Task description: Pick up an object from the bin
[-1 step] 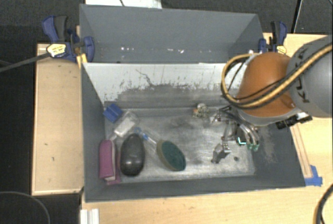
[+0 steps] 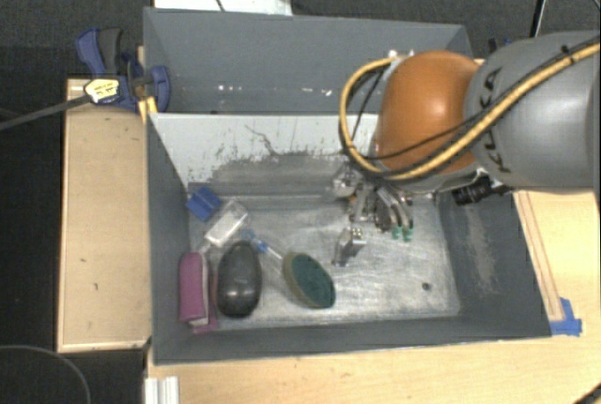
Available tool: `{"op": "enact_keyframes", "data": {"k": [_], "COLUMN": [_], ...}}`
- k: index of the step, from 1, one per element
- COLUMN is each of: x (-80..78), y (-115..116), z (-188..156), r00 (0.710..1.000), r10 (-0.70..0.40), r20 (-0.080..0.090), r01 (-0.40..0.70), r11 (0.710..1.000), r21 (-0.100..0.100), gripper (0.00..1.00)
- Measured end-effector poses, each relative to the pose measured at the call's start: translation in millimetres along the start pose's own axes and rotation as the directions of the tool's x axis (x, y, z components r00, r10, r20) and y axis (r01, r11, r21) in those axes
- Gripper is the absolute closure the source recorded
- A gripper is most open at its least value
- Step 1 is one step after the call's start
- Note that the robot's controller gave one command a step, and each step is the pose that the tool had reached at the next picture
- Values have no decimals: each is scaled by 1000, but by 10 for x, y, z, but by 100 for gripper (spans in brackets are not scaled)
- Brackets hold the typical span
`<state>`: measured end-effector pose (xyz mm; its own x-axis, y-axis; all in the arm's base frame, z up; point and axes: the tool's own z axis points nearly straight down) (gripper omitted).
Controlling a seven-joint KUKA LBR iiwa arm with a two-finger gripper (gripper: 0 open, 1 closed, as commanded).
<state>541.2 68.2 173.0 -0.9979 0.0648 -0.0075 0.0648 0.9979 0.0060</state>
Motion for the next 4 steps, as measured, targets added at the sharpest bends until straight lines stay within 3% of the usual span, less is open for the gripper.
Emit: {"op": "enact_keyframes", "data": {"k": [1, 2, 3, 4], "x": [493, 499, 312, 305], "y": [459, 651, 649, 638], "z": [870, 1007, 783, 782], "r00": [1000, 1000, 937, 938], "r10": [-15, -10, -349, -346], "r20": [-17, -6, -4, -3], "r01": [15, 10, 349, 346], "r11": [1000, 1000, 937, 938], "r21": [4, 5, 3, 5], "gripper": [0, 0, 0, 100]}}
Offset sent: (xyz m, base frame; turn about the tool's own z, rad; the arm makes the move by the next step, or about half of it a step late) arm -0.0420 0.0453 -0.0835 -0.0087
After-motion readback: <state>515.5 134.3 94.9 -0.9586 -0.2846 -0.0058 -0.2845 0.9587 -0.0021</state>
